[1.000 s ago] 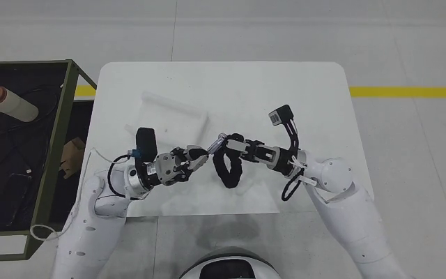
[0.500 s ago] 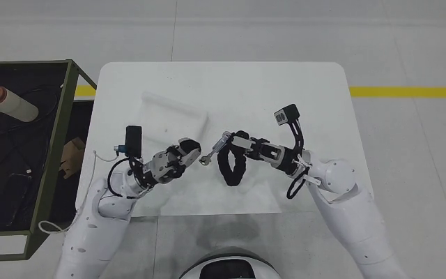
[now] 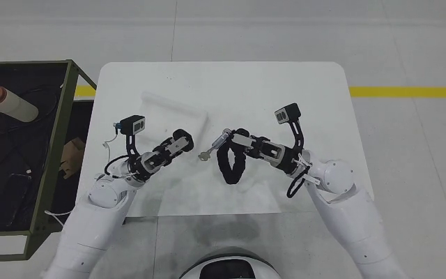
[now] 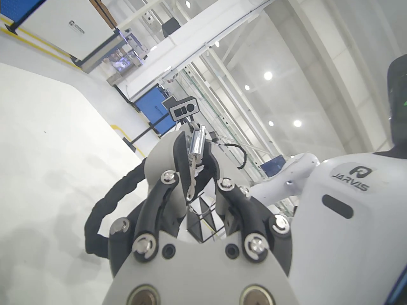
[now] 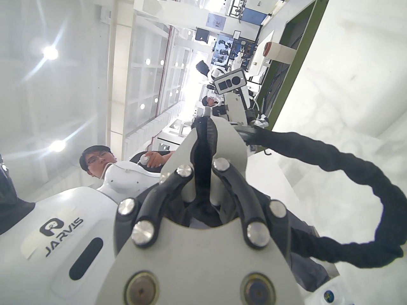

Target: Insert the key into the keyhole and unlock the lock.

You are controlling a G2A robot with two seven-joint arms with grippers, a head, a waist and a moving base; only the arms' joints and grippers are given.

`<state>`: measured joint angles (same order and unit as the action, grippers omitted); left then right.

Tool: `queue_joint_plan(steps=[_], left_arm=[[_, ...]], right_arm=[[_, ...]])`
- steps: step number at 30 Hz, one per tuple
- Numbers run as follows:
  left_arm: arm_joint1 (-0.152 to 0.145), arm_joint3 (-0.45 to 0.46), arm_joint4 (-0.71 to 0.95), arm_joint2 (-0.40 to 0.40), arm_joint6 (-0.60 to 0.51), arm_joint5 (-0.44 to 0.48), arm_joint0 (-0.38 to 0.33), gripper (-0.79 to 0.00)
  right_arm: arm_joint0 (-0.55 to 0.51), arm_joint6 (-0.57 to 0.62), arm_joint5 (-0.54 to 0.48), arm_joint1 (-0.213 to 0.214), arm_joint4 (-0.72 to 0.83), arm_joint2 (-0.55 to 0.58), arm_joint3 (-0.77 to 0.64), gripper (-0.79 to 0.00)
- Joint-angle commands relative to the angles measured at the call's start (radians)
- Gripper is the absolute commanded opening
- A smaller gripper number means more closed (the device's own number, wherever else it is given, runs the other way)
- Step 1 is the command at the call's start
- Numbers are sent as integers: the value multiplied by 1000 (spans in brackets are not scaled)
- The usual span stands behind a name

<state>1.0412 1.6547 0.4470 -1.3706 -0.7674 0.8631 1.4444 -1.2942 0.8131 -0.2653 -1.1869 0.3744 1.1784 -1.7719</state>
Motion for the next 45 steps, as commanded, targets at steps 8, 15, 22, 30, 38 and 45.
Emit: queue_joint_plan(steps=[8, 15, 22, 30, 38, 45], left_arm=[[2, 15, -82, 4, 42, -6, 7, 0], [9, -2, -1, 76, 5, 19, 3, 0], [6, -7, 83, 94, -65, -3, -7, -785], [6, -9, 106, 92, -86, -14, -5, -785], [10, -17, 135, 91, -66, -32, -4, -785], [12, -24, 165, 87, -64, -93, -14, -785]], right_arm=[[-24, -79, -26, -7, 67, -3, -18, -785], [-2, -94, -41, -20, 151, -40, 12, -785], [11, -115, -46, -27, 127, -66, 25, -785], [16, -118, -49, -31, 122, -71, 30, -785], [15, -116, -50, -33, 116, -67, 30, -785], [10, -101, -51, -32, 88, -61, 23, -785]])
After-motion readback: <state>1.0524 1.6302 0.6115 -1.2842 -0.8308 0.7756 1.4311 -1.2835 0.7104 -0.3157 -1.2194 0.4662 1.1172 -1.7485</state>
